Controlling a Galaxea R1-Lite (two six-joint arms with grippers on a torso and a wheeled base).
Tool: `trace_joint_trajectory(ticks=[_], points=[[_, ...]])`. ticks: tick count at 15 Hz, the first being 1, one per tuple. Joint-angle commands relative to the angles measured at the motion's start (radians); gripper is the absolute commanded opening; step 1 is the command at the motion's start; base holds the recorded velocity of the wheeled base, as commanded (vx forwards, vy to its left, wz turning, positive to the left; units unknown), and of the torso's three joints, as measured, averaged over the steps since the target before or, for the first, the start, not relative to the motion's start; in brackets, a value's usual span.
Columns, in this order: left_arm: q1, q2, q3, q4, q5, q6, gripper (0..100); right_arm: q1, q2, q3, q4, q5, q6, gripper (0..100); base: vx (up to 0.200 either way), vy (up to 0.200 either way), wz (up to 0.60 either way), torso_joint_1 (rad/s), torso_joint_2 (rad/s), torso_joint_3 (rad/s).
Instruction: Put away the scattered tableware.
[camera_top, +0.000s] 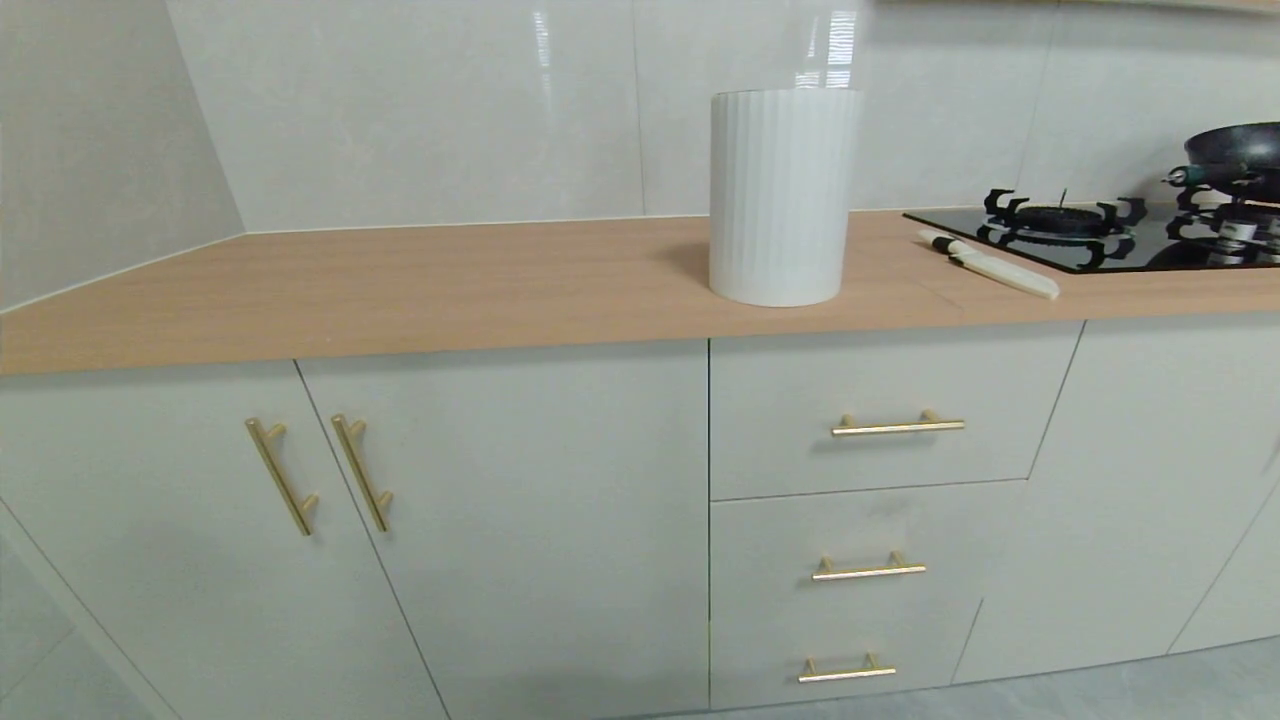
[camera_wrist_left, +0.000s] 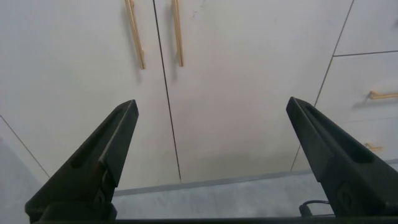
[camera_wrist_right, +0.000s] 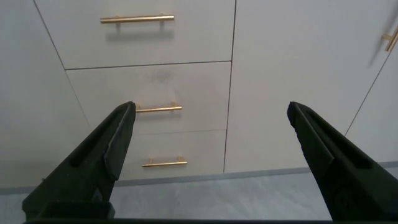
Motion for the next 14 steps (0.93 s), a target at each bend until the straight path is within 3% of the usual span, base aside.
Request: trace_joint_trajectory(ticks=[1, 5, 14], points=[[0.0, 0.001, 0.0, 0.0, -0.001, -0.001, 100, 0.0, 0.002, 0.0, 0.0, 0.0, 0.0, 100, 0.0, 0.0, 0.0, 0.0, 0.0, 0.0], [0.0, 0.001, 0.0, 0.0, -0.001, 0.001, 100, 0.0, 0.002, 0.0, 0.0, 0.0, 0.0, 100, 0.0, 0.0, 0.0, 0.0, 0.0, 0.0], [0.0, 0.001, 0.0, 0.0, 0.0, -0.001, 100, 0.0, 0.002, 0.0, 0.0, 0.0, 0.0, 100, 0.0, -0.2, 0.0, 0.002, 0.0, 0.002]])
